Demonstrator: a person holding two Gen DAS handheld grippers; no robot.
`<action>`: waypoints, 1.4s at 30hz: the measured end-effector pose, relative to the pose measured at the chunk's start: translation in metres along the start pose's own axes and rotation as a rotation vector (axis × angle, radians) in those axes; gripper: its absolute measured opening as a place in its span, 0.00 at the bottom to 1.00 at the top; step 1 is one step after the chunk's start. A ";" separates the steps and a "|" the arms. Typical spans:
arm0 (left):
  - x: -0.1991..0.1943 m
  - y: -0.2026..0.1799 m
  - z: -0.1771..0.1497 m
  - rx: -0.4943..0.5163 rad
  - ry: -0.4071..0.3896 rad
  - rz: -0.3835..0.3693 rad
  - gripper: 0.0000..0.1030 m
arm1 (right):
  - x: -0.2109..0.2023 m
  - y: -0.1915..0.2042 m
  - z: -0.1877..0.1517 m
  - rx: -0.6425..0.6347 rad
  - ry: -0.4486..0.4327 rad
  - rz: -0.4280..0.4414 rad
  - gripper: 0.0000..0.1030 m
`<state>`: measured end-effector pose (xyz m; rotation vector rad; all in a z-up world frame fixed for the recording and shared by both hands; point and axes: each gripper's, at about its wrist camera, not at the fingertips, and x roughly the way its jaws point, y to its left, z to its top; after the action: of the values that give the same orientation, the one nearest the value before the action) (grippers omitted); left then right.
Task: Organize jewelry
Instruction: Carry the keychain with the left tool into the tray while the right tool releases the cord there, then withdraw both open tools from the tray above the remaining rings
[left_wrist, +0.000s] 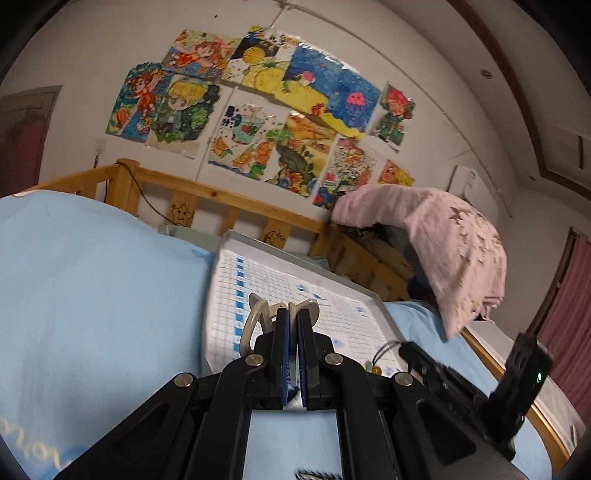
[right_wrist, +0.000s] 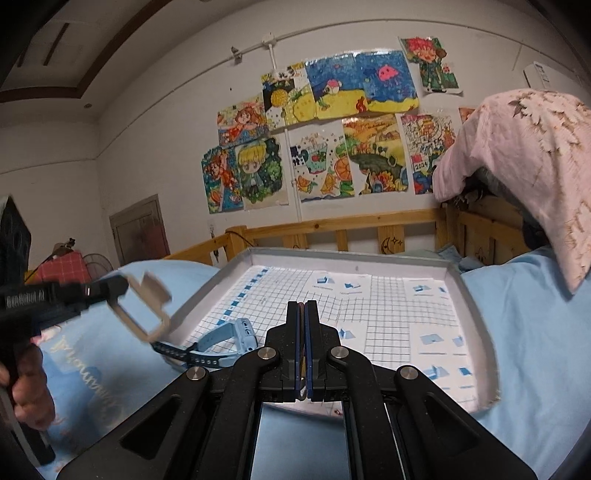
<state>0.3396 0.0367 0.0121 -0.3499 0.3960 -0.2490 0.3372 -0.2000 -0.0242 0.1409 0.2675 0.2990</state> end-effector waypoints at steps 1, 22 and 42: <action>0.004 0.002 0.000 -0.002 0.006 0.005 0.04 | 0.005 0.001 -0.001 -0.002 0.007 0.000 0.02; 0.027 0.009 -0.023 0.047 0.108 0.093 0.24 | 0.024 -0.012 -0.024 0.054 0.126 -0.035 0.06; -0.100 -0.038 -0.058 0.116 -0.106 0.156 1.00 | -0.116 0.017 -0.004 0.006 -0.110 -0.028 0.94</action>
<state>0.2195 0.0164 0.0100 -0.2160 0.3013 -0.0998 0.2248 -0.2198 0.0031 0.1592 0.1611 0.2616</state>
